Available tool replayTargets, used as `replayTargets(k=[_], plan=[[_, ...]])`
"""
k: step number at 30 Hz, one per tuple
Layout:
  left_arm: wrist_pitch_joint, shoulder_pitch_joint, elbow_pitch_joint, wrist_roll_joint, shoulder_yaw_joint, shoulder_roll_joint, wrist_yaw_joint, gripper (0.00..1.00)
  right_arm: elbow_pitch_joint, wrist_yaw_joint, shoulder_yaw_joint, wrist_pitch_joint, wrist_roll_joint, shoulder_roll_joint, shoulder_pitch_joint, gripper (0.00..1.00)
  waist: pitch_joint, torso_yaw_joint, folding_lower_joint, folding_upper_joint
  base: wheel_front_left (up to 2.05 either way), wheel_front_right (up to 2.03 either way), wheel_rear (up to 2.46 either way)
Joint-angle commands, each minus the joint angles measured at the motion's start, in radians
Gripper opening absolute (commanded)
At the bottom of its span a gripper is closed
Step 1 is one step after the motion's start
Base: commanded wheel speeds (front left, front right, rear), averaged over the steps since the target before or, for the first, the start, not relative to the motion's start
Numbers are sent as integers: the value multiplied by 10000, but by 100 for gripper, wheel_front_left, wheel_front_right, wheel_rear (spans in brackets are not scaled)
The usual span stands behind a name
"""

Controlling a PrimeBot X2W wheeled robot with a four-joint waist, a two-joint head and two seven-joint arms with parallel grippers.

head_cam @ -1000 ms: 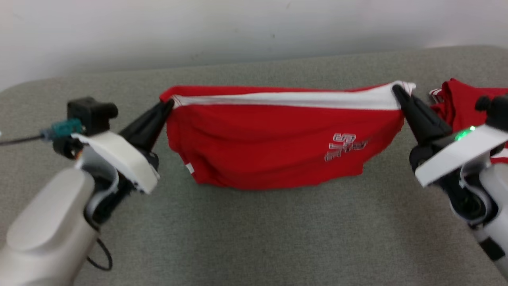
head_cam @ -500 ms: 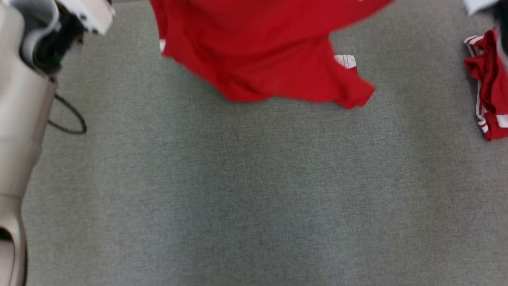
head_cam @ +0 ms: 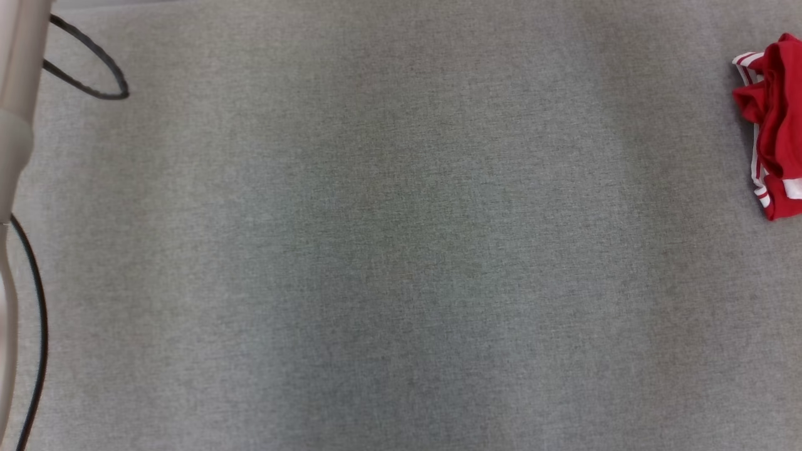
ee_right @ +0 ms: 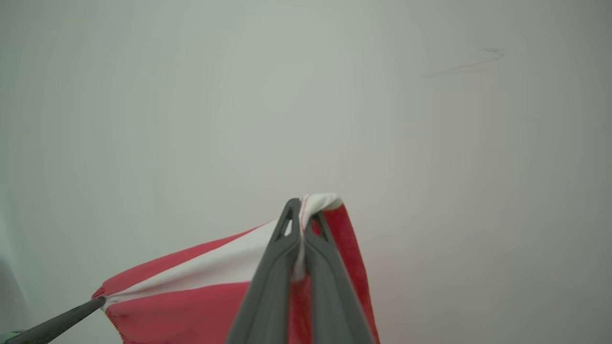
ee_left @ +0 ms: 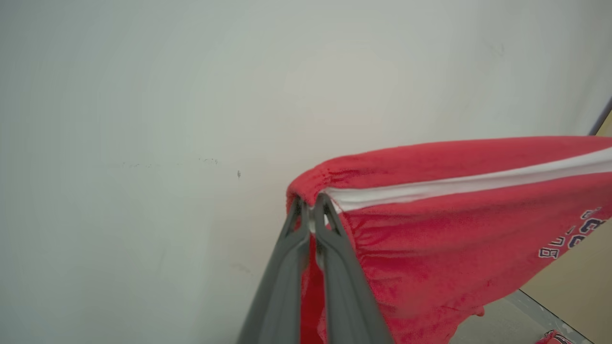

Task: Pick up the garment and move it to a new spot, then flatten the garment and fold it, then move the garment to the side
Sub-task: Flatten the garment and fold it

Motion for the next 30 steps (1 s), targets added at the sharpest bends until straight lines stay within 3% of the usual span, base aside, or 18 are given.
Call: replayTargets(k=[1,6,13,21,30], plan=[[48,57,39,-145,-112,115,26,0,-58,-24,143,-80,118,-5,37,0,-2,5,-1,0,0,0,0],[193,748,-393,-787,-823,273,22,0,-582,-24,1044,49,244,-223,659,0,-131,44,-1,0,0,0,0],[869,3053,-1915,-2401,-2031,1400,22,0,-1542,-23,2436,208,897,-761,2489,0,-854,-120,-1,0,0,0,0],[1966,5499,-3721,-4128,-3293,2668,21,0,-2978,-23,3788,1100,2045,-2064,4859,0,-2197,-37,-1,0,0,0,0],[2983,7403,-4905,-5154,-4437,3327,23,0,-4129,-23,5096,2507,3038,-3455,7231,0,-3535,241,-1,0,0,0,0]])
